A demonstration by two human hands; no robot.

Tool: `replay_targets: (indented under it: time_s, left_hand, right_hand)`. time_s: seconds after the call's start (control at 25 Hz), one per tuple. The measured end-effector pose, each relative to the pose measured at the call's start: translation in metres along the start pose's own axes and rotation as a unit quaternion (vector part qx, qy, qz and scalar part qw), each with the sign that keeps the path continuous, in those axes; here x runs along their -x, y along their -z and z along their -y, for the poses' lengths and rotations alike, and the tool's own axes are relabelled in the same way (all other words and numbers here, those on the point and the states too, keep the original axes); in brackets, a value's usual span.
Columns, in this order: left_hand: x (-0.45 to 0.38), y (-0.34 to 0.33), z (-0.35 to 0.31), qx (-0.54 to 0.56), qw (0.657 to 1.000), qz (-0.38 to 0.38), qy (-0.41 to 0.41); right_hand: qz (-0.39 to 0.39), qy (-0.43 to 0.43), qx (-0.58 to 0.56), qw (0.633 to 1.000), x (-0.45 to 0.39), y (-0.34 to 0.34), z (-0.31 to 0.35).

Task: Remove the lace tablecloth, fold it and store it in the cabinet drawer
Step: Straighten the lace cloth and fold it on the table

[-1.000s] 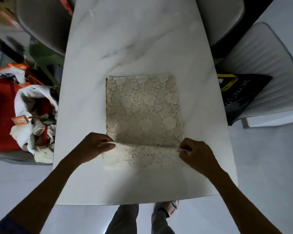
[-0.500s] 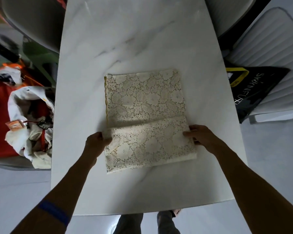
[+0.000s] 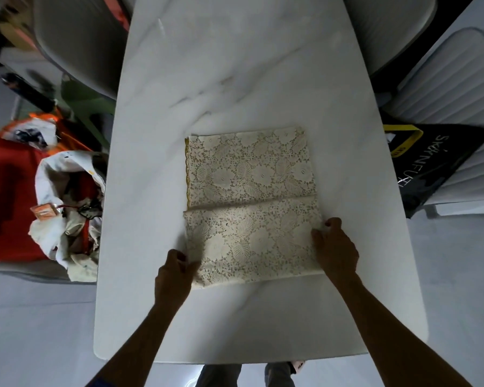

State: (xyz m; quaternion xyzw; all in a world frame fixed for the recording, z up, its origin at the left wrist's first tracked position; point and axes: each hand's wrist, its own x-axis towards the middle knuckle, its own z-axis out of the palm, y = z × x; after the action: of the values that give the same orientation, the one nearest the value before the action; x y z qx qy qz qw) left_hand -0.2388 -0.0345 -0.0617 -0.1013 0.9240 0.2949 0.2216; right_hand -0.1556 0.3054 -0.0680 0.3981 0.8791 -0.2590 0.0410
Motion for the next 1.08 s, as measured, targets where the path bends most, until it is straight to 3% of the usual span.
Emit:
replay_targets:
  time_s: [0.16,0.36,0.48,0.6,0.88,1.08]
  left_hand:
    - [0.015,-0.014,0.002,0.059,0.997,-0.048,0.009]
    - [0.037,-0.018,0.021,0.179,0.983,-0.042,-0.016]
    - [0.046,-0.02,0.027,0.182,0.978,-0.083,-0.049]
    - [0.047,-0.021,0.02,0.194,0.977,-0.091,-0.001]
    - [0.029,-0.018,-0.001,0.031,0.991,-0.076,0.108]
    - [0.035,-0.014,-0.012,0.257,0.956,-0.014,0.137]
  right_hand:
    - [0.028,-0.065,-0.066,0.995,0.015,0.003,-0.017]
    - [0.066,-0.099,-0.128,0.985,0.021,0.007,-0.033]
    - [0.055,-0.107,-0.154,0.981,0.024,0.009,-0.036]
    - [0.062,-0.117,-0.179,0.975,0.027,0.011,-0.038]
    - [0.045,-0.134,-0.157,0.977,0.034,0.003,-0.03]
    - [0.119,-0.142,-0.173,0.967,0.036,0.015,-0.042]
